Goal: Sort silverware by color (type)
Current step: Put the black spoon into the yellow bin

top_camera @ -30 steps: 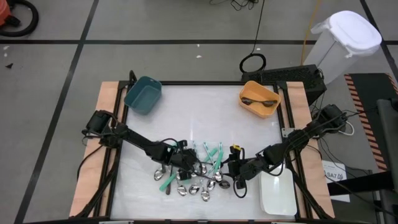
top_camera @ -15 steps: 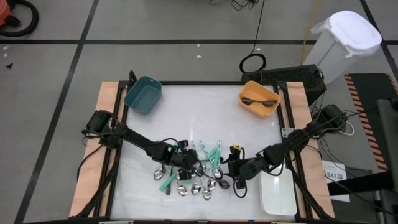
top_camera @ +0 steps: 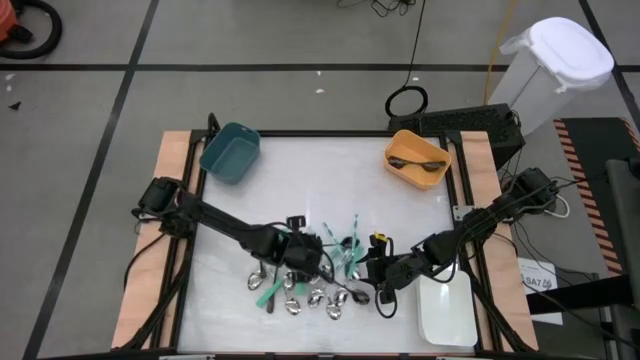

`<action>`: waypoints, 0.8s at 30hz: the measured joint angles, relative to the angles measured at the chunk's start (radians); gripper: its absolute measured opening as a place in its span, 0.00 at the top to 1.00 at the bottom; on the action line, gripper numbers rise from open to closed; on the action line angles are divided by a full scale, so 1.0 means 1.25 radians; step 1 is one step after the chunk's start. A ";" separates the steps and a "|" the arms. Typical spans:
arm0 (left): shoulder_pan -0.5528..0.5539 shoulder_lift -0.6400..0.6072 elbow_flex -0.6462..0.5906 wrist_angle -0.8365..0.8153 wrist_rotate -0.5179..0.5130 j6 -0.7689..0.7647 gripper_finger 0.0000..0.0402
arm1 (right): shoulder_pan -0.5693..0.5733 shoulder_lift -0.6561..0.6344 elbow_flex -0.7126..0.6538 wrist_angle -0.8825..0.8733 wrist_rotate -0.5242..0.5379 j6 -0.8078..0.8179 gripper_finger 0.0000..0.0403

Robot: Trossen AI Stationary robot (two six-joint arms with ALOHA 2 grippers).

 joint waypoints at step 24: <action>-0.007 -0.002 0.135 -0.173 -0.276 0.002 0.83 | 0.000 -0.015 0.000 -0.015 0.148 0.006 0.47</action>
